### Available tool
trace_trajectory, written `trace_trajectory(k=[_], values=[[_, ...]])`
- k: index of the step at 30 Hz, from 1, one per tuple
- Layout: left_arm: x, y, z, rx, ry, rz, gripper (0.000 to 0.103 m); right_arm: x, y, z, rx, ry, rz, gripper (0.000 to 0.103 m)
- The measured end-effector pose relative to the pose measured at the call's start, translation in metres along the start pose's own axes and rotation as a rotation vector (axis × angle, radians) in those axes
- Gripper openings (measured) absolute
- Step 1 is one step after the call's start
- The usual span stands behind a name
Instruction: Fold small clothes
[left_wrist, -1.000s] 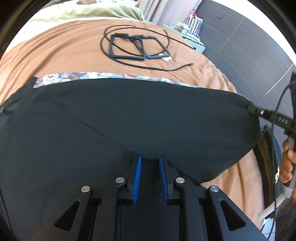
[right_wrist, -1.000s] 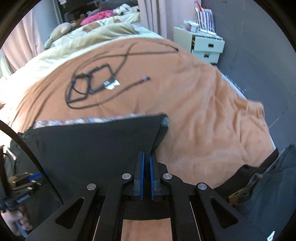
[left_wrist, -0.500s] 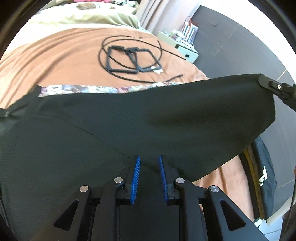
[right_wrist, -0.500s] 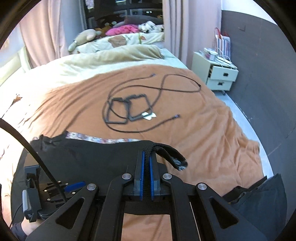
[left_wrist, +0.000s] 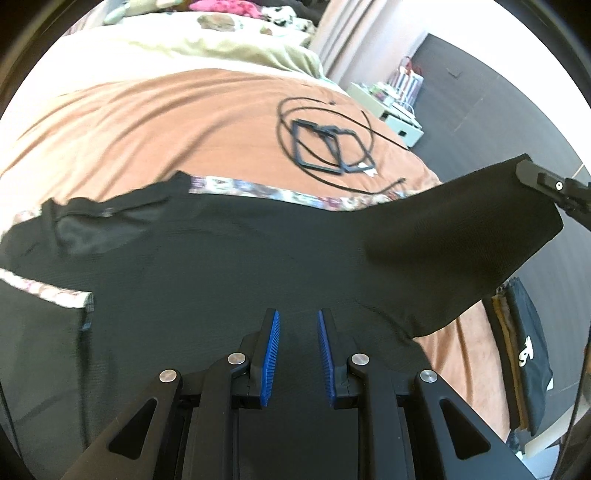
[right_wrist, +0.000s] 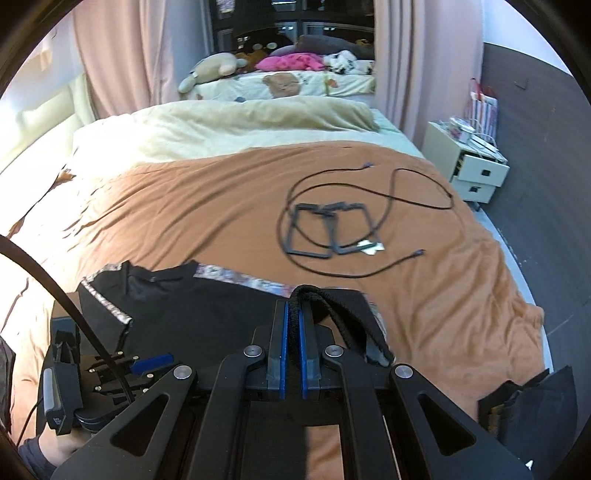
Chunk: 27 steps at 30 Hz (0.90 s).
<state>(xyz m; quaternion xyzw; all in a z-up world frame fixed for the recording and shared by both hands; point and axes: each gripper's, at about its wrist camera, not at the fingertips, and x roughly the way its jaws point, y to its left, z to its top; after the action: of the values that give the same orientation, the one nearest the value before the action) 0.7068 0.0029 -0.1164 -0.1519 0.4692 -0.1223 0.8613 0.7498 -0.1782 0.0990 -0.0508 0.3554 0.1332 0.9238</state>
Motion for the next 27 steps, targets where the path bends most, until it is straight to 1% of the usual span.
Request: trace_trajectory(k=[7,12,15,17,18,19,20,21,22,23,24,25,27], values=[[-0.029,0.042,-0.009,-0.031,-0.018,0.033,0.022,0.019,0.035,0.01,-0.047,0.026,0.044,0.001],[-0.042,0.07,-0.017,-0.055,-0.017,0.063,0.022,0.042,0.061,0.007,-0.079,0.058,0.088,0.001],[-0.045,0.084,-0.023,-0.065,-0.009,0.082,0.023,0.059,0.077,0.005,-0.099,0.081,0.129,0.002],[-0.047,0.094,-0.027,-0.071,0.0,0.096,0.025,0.071,0.086,0.0,-0.112,0.102,0.154,0.002],[-0.048,0.098,-0.028,-0.075,0.002,0.103,0.026,0.077,0.088,-0.001,-0.116,0.109,0.154,0.003],[-0.049,0.102,-0.029,-0.078,0.005,0.111,0.032,0.082,0.091,-0.002,-0.114,0.12,0.148,0.004],[-0.049,0.107,-0.031,-0.084,0.006,0.121,0.04,0.091,0.091,-0.004,-0.1,0.149,0.151,0.008],[-0.05,0.111,-0.032,-0.088,0.004,0.127,0.044,0.096,0.09,-0.004,-0.085,0.169,0.16,0.014],[-0.051,0.113,-0.032,-0.091,0.002,0.132,0.05,0.101,0.09,-0.005,-0.07,0.183,0.169,0.029],[-0.051,0.116,-0.033,-0.096,-0.001,0.136,0.053,0.104,0.087,-0.006,-0.06,0.181,0.176,0.037],[-0.051,0.118,-0.033,-0.099,-0.001,0.139,0.053,0.105,0.084,-0.006,-0.056,0.174,0.176,0.049],[-0.051,0.119,-0.033,-0.101,0.001,0.141,0.054,0.104,0.082,-0.006,-0.052,0.167,0.178,0.052],[-0.049,0.119,-0.032,-0.104,0.004,0.14,0.054,0.103,0.072,-0.006,-0.042,0.16,0.179,0.052]])
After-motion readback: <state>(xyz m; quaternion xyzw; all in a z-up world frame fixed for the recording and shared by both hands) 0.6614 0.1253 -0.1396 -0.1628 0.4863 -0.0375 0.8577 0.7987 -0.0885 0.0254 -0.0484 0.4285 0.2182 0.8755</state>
